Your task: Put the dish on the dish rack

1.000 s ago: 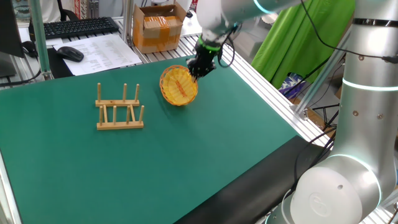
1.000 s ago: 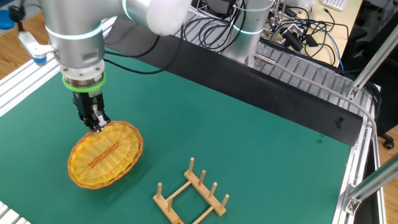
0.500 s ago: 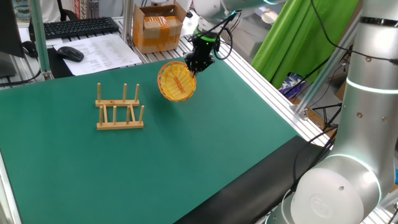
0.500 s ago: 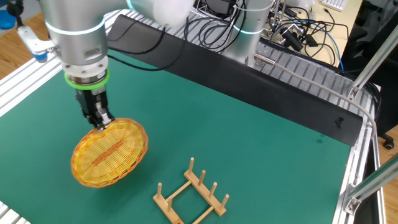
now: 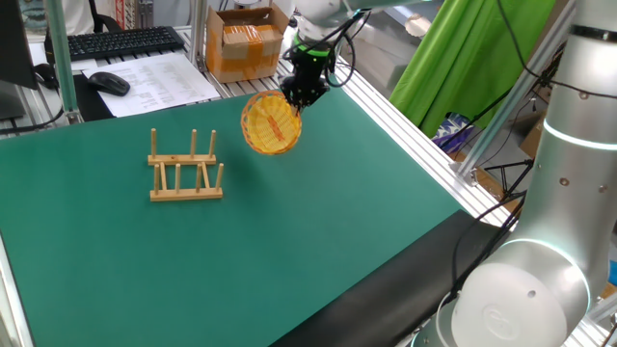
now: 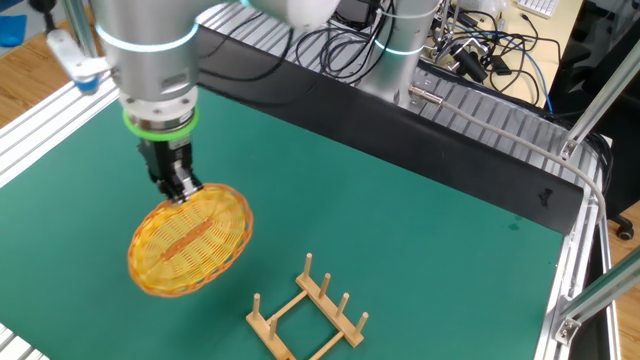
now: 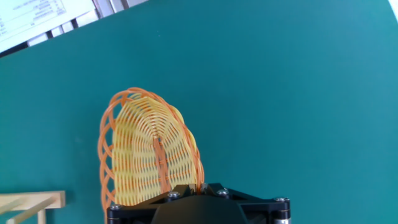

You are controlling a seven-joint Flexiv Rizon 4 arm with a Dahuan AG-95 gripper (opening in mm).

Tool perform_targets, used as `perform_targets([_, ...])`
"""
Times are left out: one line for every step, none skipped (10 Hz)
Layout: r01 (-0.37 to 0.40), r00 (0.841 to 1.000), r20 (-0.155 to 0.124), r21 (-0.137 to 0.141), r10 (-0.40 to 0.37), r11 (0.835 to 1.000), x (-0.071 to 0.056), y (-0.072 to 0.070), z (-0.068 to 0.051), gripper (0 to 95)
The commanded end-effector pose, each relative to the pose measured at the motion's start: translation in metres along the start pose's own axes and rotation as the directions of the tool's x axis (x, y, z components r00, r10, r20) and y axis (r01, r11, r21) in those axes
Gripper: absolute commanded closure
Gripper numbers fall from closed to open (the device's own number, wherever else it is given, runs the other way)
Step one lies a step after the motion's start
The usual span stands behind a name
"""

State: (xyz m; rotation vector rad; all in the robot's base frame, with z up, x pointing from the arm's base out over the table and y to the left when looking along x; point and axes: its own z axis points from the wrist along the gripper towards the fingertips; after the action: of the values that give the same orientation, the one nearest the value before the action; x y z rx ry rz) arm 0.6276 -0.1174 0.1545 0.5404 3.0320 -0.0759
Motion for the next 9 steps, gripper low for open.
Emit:
perform_targets([0.0,1.0,-0.015,0.002,0.0,1.0,0.002,0.0,-0.008,95.0])
perform_targets([-0.003,1.0,-0.019,0.004,0.003,1.0,0.004,0.001,-0.011,95.0])
perform_targets([-0.009,1.0,-0.027,0.008,0.009,1.0,0.008,0.004,-0.015,95.0])
perform_targets([-0.015,0.999,-0.033,0.01,0.016,1.0,0.011,0.007,-0.017,95.0])
perform_targets([-0.019,0.999,-0.037,0.012,0.02,1.0,0.013,0.009,-0.019,95.0])
perform_targets([-0.025,0.999,-0.04,0.014,0.026,1.0,0.017,0.012,-0.023,95.0])
perform_targets([-0.024,0.999,-0.04,0.013,0.025,1.0,0.019,0.014,-0.024,95.0])
perform_targets([-0.015,0.999,-0.042,0.012,0.015,1.0,0.021,0.015,-0.025,95.0])
perform_targets([0.0,0.999,-0.043,0.01,0.001,1.0,0.022,0.016,-0.026,95.0])
